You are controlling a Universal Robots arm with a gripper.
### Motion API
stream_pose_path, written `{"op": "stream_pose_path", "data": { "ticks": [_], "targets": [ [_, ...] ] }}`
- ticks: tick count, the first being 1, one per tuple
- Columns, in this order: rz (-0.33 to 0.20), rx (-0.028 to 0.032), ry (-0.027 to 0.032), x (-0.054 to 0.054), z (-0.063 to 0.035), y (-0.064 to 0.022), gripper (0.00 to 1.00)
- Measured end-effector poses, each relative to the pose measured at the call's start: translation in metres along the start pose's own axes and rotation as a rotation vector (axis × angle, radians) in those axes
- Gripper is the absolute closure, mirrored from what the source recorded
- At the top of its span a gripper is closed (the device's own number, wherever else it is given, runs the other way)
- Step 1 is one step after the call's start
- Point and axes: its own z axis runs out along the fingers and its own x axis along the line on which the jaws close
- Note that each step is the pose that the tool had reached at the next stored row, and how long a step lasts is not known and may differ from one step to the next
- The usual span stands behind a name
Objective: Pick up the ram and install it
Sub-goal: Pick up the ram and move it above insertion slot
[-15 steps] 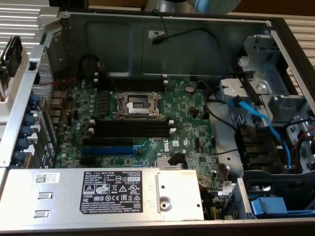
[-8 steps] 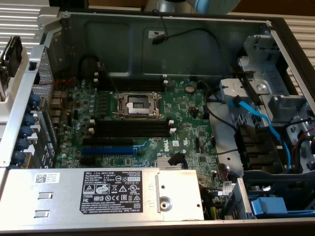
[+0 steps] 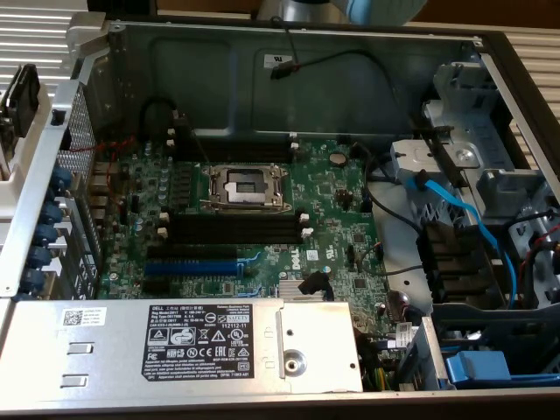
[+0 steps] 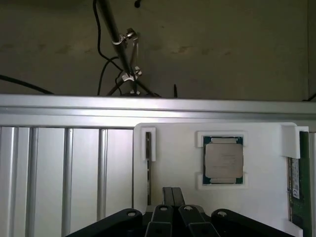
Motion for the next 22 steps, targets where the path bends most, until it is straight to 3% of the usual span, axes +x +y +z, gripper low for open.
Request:
{"op": "stream_pose_path", "data": {
  "ticks": [5, 10, 22],
  "targets": [
    [0.0, 0.0003, -0.0001, 0.011, 0.0087, -0.0003, 0.9],
    [0.0, 0.0, 0.0, 0.012, 0.0158, -0.0013, 0.9],
    [0.0, -0.0009, -0.0001, 0.012, 0.0162, -0.0016, 0.9]
  ]
}}
